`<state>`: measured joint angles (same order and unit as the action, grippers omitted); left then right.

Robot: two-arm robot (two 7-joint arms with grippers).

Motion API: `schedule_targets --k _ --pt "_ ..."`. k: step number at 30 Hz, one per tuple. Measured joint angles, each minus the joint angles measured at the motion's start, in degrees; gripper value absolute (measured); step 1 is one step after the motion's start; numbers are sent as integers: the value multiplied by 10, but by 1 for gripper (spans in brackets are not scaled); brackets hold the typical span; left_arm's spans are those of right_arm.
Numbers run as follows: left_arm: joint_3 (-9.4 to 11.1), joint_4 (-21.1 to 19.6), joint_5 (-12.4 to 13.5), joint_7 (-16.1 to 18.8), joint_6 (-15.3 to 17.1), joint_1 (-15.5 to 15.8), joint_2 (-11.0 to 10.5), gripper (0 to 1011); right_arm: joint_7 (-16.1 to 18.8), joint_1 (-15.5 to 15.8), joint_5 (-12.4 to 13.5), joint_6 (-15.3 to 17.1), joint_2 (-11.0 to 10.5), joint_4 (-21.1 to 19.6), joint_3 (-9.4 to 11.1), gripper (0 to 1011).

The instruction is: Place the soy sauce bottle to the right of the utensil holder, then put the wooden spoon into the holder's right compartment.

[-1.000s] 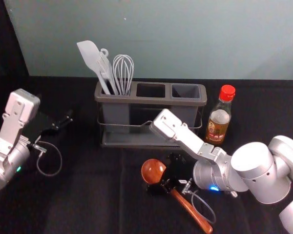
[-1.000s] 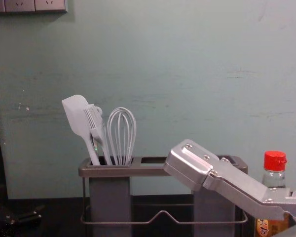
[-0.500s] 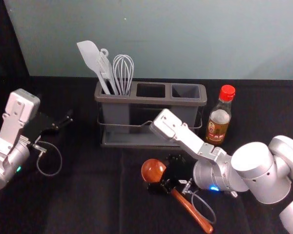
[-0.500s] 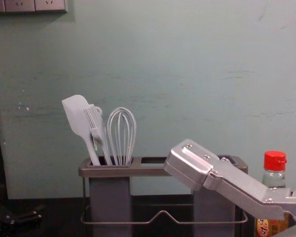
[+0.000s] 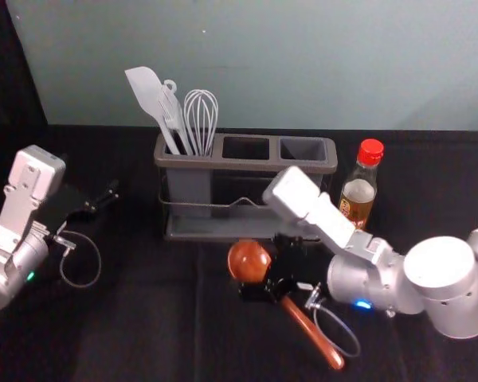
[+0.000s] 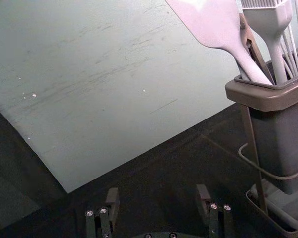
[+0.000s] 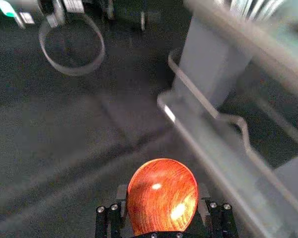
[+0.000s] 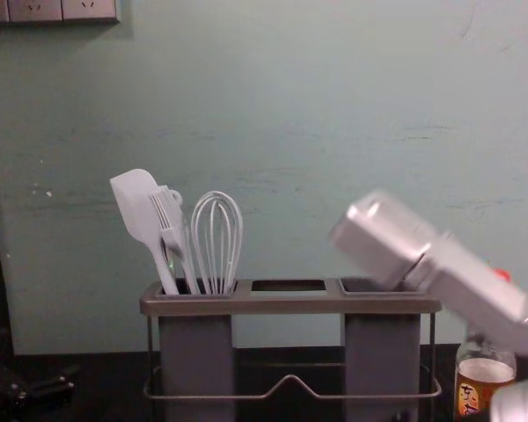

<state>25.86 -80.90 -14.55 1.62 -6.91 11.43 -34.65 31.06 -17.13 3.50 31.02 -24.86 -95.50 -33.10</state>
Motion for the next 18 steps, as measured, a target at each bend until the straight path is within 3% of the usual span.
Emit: schedule_targets --k 8,9,18 --pt "0 0 0 0 0 0 0 1005 24 38 68 -126 -33 -51 55 838" --pt "0 0 0 0 0 0 0 1005 32 44 83 -153 -38 -58 65 838" --pt "0 0 0 0 0 0 0 1005 66 60 168 -294 -53 -77 123 838"
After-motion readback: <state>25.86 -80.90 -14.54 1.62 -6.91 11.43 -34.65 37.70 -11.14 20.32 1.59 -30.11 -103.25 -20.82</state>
